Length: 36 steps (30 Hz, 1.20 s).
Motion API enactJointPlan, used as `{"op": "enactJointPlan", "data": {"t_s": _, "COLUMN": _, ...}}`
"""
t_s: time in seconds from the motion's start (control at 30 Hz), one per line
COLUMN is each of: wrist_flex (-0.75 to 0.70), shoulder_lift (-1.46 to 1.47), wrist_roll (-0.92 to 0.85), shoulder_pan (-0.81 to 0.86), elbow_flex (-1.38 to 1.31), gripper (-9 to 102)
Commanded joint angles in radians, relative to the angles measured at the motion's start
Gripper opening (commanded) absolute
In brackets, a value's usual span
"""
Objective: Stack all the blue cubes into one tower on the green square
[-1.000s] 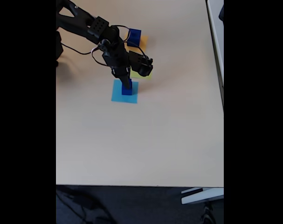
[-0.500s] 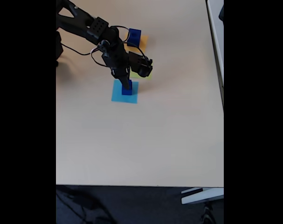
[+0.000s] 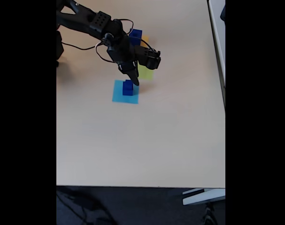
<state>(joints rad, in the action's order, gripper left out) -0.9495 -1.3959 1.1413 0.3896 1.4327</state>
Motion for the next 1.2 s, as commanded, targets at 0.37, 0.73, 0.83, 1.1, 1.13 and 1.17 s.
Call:
{"op": "enactJointPlan", "data": {"t_s": 0.37, "wrist_flex": -0.032, "shoulder_lift": 0.041, "wrist_roll": 0.339, "shoulder_pan": -0.316, "elbow_flex": -0.400, "gripper": 15}}
{"op": "enactJointPlan", "data": {"t_s": 0.73, "wrist_flex": -0.288, "shoulder_lift": 0.175, "wrist_roll": 0.830, "shoulder_pan": -0.523, "elbow_flex": -0.445, "gripper": 15}}
{"op": "enactJointPlan", "data": {"t_s": 0.83, "wrist_flex": -0.351, "shoulder_lift": 0.178, "wrist_roll": 0.851, "shoulder_pan": -0.535, "elbow_flex": -0.449, "gripper": 15}}
{"op": "enactJointPlan", "data": {"t_s": 1.1, "wrist_flex": -0.471, "shoulder_lift": 0.222, "wrist_roll": 0.877, "shoulder_pan": -0.574, "elbow_flex": -0.509, "gripper": 15}}
{"op": "enactJointPlan", "data": {"t_s": 1.13, "wrist_flex": -0.485, "shoulder_lift": 0.230, "wrist_roll": 0.882, "shoulder_pan": -0.578, "elbow_flex": -0.522, "gripper": 15}}
{"op": "enactJointPlan", "data": {"t_s": 1.17, "wrist_flex": -0.491, "shoulder_lift": 0.236, "wrist_roll": 0.888, "shoulder_pan": -0.583, "elbow_flex": -0.532, "gripper": 15}}
